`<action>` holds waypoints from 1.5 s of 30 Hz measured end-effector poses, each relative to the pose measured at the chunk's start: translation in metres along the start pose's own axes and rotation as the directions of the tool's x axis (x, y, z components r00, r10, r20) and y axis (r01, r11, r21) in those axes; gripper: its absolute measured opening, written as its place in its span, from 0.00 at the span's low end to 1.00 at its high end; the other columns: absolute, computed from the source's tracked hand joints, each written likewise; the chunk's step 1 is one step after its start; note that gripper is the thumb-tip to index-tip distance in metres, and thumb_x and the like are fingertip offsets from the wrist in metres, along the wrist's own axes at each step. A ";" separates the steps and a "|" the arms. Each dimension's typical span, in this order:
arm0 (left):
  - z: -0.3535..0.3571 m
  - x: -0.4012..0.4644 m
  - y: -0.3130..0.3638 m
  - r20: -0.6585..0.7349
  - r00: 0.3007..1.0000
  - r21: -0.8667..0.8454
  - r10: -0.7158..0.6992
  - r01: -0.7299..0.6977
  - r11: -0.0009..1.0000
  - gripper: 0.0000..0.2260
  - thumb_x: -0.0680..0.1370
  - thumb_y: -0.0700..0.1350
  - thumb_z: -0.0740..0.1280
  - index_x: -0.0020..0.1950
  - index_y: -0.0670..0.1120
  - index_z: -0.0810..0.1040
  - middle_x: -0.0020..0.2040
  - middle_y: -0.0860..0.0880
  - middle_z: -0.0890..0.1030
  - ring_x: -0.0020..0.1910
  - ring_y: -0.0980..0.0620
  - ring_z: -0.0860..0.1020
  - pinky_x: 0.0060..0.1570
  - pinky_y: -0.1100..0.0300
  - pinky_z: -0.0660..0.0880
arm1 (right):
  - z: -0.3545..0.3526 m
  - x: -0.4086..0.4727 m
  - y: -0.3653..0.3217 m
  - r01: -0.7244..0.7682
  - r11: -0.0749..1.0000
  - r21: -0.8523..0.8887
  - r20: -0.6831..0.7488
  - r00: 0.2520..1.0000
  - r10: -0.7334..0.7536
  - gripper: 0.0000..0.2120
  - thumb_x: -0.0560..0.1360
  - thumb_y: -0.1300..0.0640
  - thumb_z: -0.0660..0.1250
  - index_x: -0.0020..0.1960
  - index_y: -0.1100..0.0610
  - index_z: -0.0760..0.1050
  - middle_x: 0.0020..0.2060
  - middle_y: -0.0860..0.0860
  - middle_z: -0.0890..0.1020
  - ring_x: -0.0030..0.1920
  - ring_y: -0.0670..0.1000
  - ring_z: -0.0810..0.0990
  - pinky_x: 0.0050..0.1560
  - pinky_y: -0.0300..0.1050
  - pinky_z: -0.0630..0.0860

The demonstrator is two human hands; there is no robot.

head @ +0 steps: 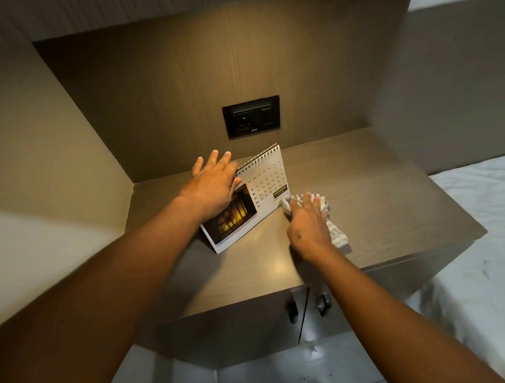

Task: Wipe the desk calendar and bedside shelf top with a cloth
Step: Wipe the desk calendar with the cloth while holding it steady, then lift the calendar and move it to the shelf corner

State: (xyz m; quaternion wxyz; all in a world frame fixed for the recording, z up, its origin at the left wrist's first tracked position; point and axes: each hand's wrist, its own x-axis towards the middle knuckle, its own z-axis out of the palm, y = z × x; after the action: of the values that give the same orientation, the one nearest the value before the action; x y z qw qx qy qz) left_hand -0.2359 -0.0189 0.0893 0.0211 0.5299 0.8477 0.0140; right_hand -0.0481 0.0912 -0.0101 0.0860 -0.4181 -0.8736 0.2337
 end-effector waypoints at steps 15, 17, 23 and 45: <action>-0.015 -0.046 0.000 -0.391 0.708 -0.477 -0.587 0.390 0.788 0.41 0.80 0.64 0.58 0.82 0.39 0.47 0.83 0.37 0.51 0.81 0.40 0.51 0.78 0.47 0.50 | -0.067 0.048 -0.029 -0.105 0.956 0.274 -0.041 0.992 0.121 0.38 0.75 0.35 0.62 0.76 0.56 0.60 0.70 0.58 0.73 0.67 0.61 0.74 0.59 0.59 0.74; -0.010 -0.060 -0.003 -0.223 0.632 -0.540 -0.743 0.554 0.634 0.40 0.78 0.68 0.58 0.76 0.37 0.64 0.73 0.34 0.71 0.71 0.36 0.72 0.63 0.46 0.71 | -0.082 0.060 -0.044 -0.116 0.891 0.438 0.013 0.992 0.123 0.34 0.76 0.33 0.60 0.71 0.58 0.69 0.68 0.58 0.75 0.66 0.60 0.74 0.61 0.58 0.73; 0.013 -0.078 -0.008 0.133 0.612 -0.680 -0.780 0.629 0.377 0.35 0.75 0.73 0.54 0.44 0.42 0.80 0.47 0.41 0.85 0.46 0.41 0.83 0.51 0.46 0.80 | -0.088 0.086 -0.067 -0.321 0.666 0.674 0.306 0.941 0.145 0.41 0.72 0.26 0.57 0.71 0.58 0.69 0.70 0.58 0.73 0.68 0.61 0.73 0.67 0.63 0.70; -0.014 -0.070 -0.145 0.071 0.375 -0.822 -0.924 0.547 0.159 0.19 0.80 0.55 0.59 0.55 0.43 0.82 0.51 0.43 0.85 0.47 0.44 0.82 0.42 0.57 0.79 | -0.015 0.085 -0.189 -0.429 0.494 0.756 0.492 0.870 0.003 0.35 0.70 0.37 0.72 0.68 0.58 0.70 0.62 0.58 0.79 0.65 0.64 0.76 0.64 0.64 0.74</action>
State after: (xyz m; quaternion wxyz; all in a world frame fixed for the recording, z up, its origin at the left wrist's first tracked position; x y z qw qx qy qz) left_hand -0.3359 -0.1451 0.0980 0.0379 -0.0582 0.8826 0.4650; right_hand -0.2274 0.0594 0.0899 0.0535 -0.3695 -0.5814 0.7229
